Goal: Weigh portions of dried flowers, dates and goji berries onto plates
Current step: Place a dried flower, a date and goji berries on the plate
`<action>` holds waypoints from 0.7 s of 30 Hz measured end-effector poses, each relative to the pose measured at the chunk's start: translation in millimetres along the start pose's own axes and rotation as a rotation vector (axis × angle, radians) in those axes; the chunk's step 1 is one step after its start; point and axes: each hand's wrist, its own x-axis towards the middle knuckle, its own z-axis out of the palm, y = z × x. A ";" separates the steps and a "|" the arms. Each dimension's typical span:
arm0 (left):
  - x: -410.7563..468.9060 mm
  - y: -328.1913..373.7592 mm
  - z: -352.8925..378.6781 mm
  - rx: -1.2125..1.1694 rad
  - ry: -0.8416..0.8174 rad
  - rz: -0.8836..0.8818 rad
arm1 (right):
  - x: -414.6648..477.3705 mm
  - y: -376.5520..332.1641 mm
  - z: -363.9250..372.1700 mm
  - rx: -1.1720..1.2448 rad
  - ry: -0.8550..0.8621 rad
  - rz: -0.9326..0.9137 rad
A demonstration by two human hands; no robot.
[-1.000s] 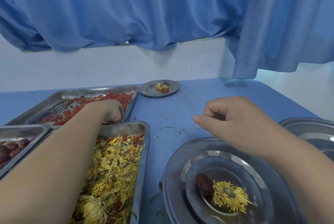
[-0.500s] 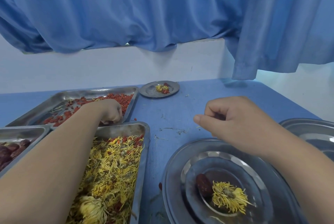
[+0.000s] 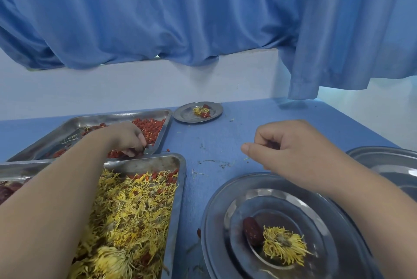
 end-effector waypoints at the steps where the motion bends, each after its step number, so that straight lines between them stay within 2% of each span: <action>1: -0.2 -2.7 -2.5 -0.081 -0.006 0.015 | 0.2 0.0 -0.2 -0.006 -0.002 0.003; 5: -9.0 -7.2 -12.3 -0.525 -0.122 -0.013 | 0.1 -4.1 -3.9 -0.015 -0.013 0.004; 7: -18.9 0.8 -15.6 -0.601 -0.208 -0.001 | -0.2 -7.6 -8.0 -0.012 -0.008 0.003; 14: -79.8 73.5 -4.5 -0.617 -0.410 0.192 | -0.1 -17.5 -29.3 0.007 0.047 0.009; 21: -146.7 153.8 30.9 -0.417 -0.586 0.403 | -4.3 -22.2 -55.4 0.060 -0.022 0.086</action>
